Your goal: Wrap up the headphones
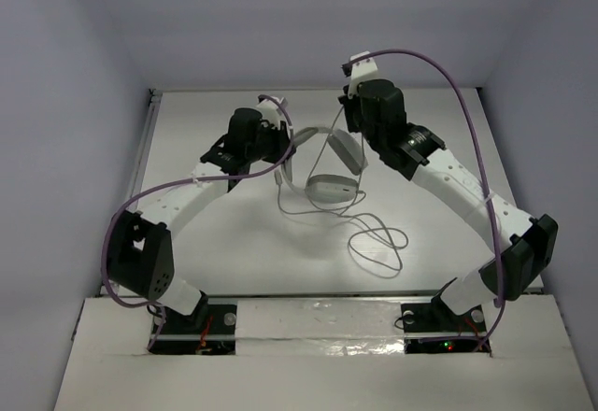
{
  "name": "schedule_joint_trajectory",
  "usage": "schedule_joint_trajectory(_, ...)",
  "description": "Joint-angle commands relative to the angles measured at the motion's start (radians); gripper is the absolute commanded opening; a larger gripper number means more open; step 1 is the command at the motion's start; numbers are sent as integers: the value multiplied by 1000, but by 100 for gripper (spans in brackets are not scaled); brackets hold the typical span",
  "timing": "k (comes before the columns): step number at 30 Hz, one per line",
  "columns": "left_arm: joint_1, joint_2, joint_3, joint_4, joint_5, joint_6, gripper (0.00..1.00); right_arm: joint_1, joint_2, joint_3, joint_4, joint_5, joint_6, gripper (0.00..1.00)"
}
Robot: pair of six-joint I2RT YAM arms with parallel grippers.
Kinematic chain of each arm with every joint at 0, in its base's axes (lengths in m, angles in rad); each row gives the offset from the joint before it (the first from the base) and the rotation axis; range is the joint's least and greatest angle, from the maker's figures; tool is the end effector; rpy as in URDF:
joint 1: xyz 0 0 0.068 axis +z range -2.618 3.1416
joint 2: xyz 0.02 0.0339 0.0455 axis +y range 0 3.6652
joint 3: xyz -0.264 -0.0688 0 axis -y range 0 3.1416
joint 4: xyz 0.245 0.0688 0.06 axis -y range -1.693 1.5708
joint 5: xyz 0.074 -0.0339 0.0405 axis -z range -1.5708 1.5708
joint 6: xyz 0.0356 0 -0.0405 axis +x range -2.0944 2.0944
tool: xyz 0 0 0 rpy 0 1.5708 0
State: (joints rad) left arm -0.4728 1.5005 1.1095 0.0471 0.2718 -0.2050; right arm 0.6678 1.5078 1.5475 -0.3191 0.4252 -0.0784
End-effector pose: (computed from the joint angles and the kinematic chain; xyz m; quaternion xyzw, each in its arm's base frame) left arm 0.3097 -0.1692 0.3024 0.1855 0.7925 -0.2941 0.5011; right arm 0.2824 0.2040 0.4173 -0.1663 0.7733 0.0096 0.6118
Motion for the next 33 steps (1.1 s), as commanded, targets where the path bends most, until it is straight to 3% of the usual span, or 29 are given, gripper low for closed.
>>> schedule_joint_trajectory(1,8,-97,53,71,61,-16,0,-25,-60,-12,98,96,25,0)
schedule_joint_trajectory(9,28,-118,142,-35,245,55,0,-70,-8,-1,104,-51,23,9)
schedule_joint_trajectory(13,52,-123,141,-1,378,41,0,-70,-9,-30,130,-75,29,23)
schedule_joint_trajectory(19,65,-83,220,-119,428,85,0,-117,12,-15,140,-158,54,23)
schedule_joint_trajectory(23,146,-144,161,19,518,-17,0,-117,-18,-96,187,-155,80,20)
schedule_joint_trajectory(28,200,-149,205,16,569,-56,0,-117,-78,-236,323,-167,205,12)
schedule_joint_trajectory(33,212,-161,236,56,609,-115,0,-117,-86,-315,419,-294,264,12)
